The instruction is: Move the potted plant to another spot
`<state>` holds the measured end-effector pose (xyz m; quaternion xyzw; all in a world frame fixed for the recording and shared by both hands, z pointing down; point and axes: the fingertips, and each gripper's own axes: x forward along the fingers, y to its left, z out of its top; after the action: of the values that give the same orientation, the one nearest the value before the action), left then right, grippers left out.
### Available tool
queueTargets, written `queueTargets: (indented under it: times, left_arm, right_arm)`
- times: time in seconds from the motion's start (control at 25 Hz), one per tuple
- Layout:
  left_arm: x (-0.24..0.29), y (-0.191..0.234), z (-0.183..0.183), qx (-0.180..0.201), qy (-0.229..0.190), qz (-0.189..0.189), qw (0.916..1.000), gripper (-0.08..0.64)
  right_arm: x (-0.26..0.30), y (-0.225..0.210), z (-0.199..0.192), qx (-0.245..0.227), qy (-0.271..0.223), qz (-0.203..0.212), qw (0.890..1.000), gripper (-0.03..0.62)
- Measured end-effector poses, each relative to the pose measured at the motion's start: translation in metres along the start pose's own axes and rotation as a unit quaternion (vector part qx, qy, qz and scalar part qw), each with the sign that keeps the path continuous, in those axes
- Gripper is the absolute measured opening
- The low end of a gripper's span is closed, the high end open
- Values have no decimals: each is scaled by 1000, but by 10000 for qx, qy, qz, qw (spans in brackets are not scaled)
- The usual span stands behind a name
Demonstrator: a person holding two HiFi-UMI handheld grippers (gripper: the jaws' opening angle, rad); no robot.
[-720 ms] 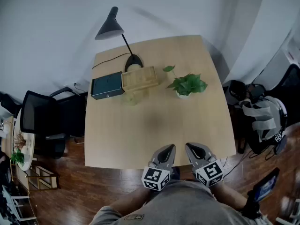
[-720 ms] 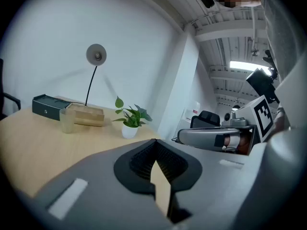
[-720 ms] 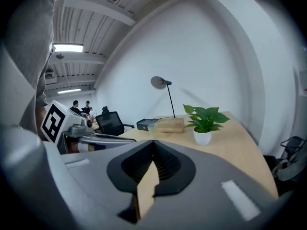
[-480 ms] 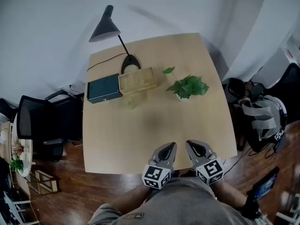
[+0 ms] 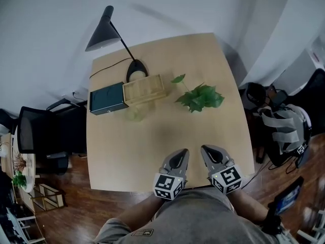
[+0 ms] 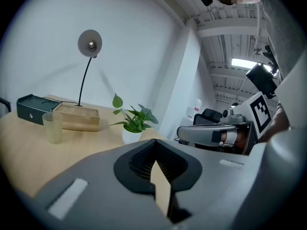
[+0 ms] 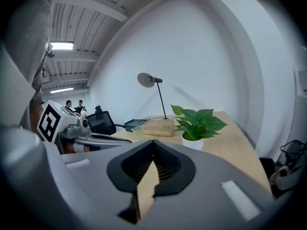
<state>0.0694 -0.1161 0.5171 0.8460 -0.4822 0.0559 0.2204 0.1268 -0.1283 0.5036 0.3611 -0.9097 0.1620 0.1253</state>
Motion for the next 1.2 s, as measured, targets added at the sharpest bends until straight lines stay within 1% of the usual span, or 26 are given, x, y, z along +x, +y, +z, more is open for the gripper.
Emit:
queueTargets:
  times: [0.12, 0.2, 0.36, 0.56, 0.76, 0.96, 1.12, 1.16, 1.2]
  left_arm:
    - [12, 4, 1, -64, 33, 176, 9998, 5]
    - [23, 9, 3, -30, 46, 241, 9997, 5]
    - [47, 23, -4, 74, 182, 365, 9991, 5]
    - [86, 57, -18, 258, 457, 591, 9969, 5]
    - [124, 81, -27, 514, 643, 664, 9944, 5]
    - [152, 100, -35, 559, 835, 677, 9926, 5]
    - [165, 109, -38, 683, 915, 638, 9914, 5]
    - [167, 112, -39, 727, 926, 638, 9910, 5]
    - [168, 114, -40, 780, 940, 630, 9905, 5]
  right_arm:
    - [8, -13, -1, -43, 100, 147, 9998, 6]
    - [17, -24, -2, -43, 151, 195, 9997, 6]
    - [36, -48, -15, -44, 308, 190, 9993, 6]
    - [69, -82, -32, -51, 592, 147, 9981, 6]
    - [100, -110, -49, -114, 850, 92, 9963, 6]
    - [120, -135, -64, -137, 1106, -12, 9938, 6]
    - [130, -150, -71, -234, 1255, -80, 9918, 11]
    - [132, -153, -73, -255, 1296, -71, 9912, 20]
    - [135, -155, -74, -279, 1343, -41, 9905, 62]
